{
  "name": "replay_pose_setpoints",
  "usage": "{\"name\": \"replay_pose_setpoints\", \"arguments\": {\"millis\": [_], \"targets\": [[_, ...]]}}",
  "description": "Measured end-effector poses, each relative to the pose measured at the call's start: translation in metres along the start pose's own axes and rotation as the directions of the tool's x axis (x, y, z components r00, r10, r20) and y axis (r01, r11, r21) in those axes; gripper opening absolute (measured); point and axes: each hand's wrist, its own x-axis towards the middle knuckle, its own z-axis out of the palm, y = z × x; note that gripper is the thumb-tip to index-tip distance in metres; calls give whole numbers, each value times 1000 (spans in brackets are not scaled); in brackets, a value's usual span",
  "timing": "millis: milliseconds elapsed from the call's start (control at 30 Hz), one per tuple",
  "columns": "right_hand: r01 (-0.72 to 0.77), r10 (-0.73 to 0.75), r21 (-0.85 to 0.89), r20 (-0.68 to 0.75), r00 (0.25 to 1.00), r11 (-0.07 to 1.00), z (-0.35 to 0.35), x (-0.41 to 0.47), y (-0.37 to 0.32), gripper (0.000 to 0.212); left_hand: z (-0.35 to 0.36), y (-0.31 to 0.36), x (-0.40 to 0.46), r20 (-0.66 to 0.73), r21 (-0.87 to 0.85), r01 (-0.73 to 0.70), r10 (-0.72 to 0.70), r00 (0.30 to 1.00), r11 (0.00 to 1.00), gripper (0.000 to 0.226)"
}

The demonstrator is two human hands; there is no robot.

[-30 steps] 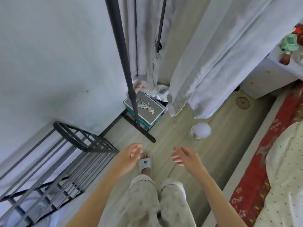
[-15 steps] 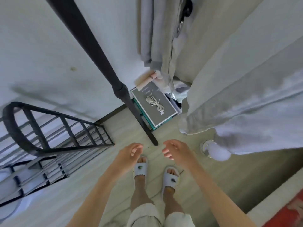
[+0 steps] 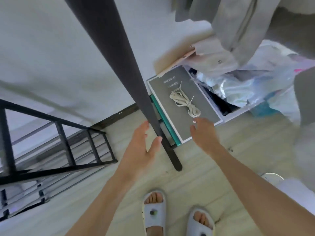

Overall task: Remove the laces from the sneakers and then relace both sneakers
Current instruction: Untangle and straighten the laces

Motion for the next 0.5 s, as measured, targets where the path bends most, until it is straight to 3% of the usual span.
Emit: {"name": "replay_pose_setpoints", "arguments": {"millis": [133,300,433,500], "targets": [[-22,6,-99,-164,987,995,11,49,-1,40,-2,-5,24,-42,-68,-79,76,996,995,66],[-68,57,-223,-57,997,972,28,66,-1,42,-4,-9,30,-62,-104,-92,86,994,990,51],[-169,166,56,54,985,984,21,38,-5,28,-8,-5,27,7,10,-75,75,997,997,38],[-232,209,172,141,968,958,5,7,-10,28,-18,4,18,131,152,-37,17,991,988,38]]}}
